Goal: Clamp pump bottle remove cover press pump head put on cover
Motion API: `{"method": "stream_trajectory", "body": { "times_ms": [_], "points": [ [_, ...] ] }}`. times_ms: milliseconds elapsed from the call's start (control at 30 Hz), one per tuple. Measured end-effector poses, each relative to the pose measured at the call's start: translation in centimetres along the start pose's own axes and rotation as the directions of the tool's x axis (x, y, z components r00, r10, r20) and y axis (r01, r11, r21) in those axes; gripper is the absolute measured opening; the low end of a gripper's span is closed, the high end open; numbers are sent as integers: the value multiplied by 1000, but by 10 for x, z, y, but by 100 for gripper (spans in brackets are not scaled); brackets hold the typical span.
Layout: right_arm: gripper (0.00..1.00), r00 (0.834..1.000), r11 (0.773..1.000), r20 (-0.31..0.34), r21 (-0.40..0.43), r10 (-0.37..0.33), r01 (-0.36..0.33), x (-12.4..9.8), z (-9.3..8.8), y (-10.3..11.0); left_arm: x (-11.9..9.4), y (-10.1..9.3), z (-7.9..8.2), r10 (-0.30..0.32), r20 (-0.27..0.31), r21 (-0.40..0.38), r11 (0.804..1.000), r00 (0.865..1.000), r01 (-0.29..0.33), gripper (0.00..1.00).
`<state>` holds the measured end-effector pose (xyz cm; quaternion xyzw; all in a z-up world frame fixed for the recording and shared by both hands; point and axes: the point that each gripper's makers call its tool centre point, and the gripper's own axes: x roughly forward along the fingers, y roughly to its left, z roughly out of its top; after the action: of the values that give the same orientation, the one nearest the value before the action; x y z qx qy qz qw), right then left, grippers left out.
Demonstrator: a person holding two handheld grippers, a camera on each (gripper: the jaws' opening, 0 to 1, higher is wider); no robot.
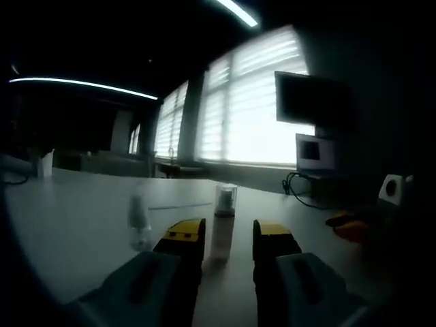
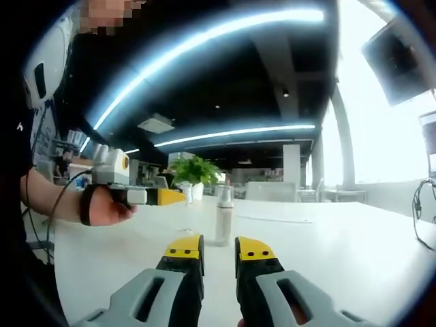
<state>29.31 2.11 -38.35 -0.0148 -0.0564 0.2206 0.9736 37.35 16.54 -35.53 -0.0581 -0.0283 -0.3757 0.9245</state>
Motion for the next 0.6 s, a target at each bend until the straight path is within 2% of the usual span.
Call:
{"method": "stream_trajectory", "body": {
  "times_ms": [100, 367, 600],
  "points": [
    [13, 1000, 1000, -3, 0, 3, -3, 0, 0, 0, -10, -1, 0, 8, -7, 3, 1000, 1000, -8, 18],
    [14, 1000, 1000, -8, -1, 17, -17, 1, -2, 3, -39, 13, 3, 30, -29, 80, 996, 999, -28, 21],
    [14, 1000, 1000, -21, 0, 19, -19, 2, -4, 3, -64, 20, 6, 54, -19, 59, 997, 998, -52, 23]
  ]
}}
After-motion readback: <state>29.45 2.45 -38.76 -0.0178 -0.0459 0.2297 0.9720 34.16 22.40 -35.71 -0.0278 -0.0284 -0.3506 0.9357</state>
